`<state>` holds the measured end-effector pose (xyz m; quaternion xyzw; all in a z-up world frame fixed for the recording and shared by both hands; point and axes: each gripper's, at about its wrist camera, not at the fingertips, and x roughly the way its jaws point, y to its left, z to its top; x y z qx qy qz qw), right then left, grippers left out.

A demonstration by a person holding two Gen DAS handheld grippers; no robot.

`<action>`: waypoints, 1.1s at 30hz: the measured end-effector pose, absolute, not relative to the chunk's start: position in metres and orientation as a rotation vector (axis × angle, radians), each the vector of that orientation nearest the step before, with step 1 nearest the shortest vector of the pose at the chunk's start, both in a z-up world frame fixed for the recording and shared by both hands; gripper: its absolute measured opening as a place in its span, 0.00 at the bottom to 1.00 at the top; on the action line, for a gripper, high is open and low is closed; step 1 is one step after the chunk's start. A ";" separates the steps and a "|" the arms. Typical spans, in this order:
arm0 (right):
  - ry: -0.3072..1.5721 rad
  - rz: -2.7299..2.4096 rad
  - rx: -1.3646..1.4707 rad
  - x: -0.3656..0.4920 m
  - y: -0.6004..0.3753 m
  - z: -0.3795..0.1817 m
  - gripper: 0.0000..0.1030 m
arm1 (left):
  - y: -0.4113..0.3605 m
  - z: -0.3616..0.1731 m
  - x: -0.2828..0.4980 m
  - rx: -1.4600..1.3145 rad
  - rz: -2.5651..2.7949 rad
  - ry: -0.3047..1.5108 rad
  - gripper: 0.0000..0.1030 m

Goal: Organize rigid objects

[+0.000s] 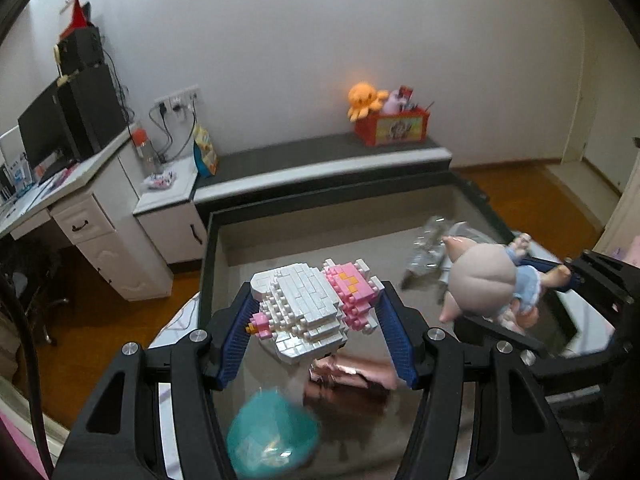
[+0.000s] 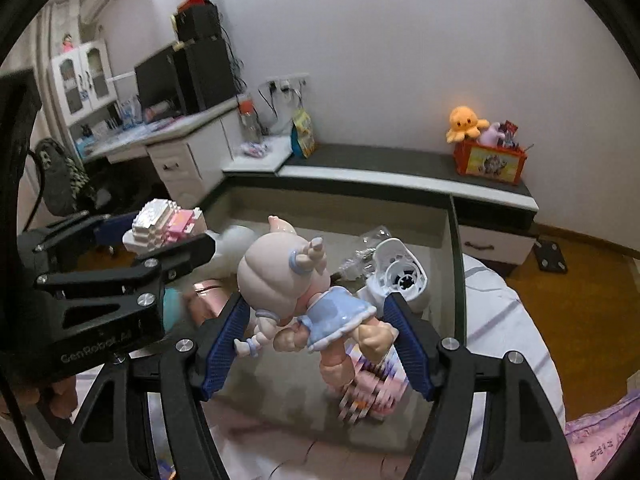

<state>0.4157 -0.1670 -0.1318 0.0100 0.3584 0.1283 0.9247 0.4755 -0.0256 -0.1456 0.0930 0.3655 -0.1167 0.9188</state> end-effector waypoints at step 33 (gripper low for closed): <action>0.386 0.179 -0.003 0.248 -0.171 -0.052 1.00 | 0.011 -0.060 0.255 0.054 -0.208 0.444 0.97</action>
